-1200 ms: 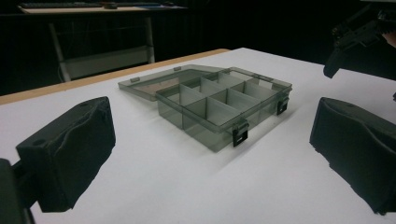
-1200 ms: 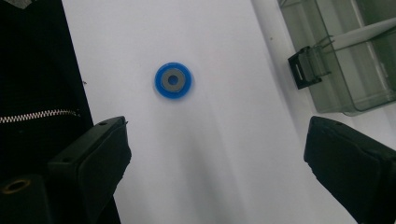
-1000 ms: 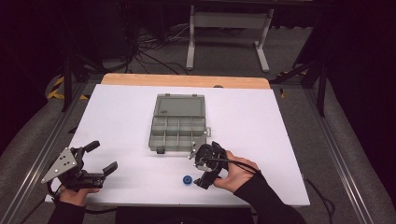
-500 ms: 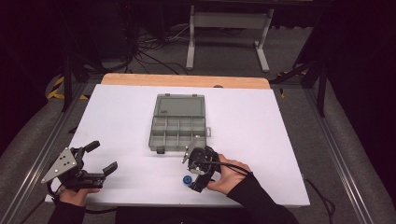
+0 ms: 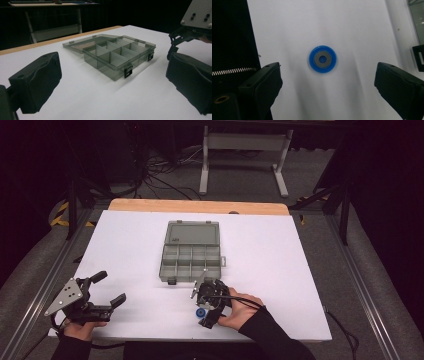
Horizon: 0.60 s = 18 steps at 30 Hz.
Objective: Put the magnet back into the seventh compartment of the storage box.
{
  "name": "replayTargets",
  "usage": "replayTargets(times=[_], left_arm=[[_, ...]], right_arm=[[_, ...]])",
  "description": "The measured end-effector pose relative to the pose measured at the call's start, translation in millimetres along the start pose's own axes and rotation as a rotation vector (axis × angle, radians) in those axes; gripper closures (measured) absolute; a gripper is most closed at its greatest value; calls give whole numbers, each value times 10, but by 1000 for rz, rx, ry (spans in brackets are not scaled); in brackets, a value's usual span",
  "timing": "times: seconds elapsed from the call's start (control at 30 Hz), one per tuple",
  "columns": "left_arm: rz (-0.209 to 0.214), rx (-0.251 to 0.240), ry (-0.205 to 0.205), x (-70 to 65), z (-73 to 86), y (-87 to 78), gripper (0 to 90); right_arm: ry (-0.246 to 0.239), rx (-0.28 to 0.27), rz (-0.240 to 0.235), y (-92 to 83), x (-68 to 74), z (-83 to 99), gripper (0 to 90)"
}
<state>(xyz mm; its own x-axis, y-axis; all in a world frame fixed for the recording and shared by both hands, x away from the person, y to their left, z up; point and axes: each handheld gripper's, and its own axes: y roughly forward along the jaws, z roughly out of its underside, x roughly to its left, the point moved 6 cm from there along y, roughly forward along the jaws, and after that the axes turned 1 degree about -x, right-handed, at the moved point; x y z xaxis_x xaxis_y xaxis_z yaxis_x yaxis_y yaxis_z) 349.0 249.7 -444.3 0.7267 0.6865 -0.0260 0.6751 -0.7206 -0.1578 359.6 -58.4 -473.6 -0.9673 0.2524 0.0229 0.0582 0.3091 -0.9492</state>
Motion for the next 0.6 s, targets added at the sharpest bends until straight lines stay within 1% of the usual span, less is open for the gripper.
replayTargets(times=[0.07,0.17,0.2,0.27,0.33,0.37,0.43,0.47,0.5,0.53,0.57,0.6], left_arm=[[0,0,-2,2,2,1,6],[0,0,-2,2,3,2,6],[0,0,-2,2,2,2,6],[0,-1,-2,3,2,1,6],[0,0,-3,4,4,3,6],[0,0,-4,5,4,3,6],[0,0,-4,5,4,3,6],[0,0,-4,4,4,3,6],[1,0,-3,4,3,3,6],[0,0,-4,3,3,3,6],[0,-1,-3,4,2,1,6],[0,-1,-3,5,2,0,6]], right_arm=[[4,10,-9,32,14,-3,79],[-7,18,-12,73,18,-13,79],[3,22,-17,83,29,-16,79],[-8,21,-16,101,26,-25,79],[-7,22,-18,108,28,-31,87],[4,26,-21,111,37,-32,96],[3,25,-19,122,23,-40,114],[11,28,-21,122,24,-41,124],[7,24,-22,130,19,-51,163],[7,24,-22,130,19,-51,163],[-5,22,-17,135,23,-62,208],[-2,24,-13,137,28,-67,233]])
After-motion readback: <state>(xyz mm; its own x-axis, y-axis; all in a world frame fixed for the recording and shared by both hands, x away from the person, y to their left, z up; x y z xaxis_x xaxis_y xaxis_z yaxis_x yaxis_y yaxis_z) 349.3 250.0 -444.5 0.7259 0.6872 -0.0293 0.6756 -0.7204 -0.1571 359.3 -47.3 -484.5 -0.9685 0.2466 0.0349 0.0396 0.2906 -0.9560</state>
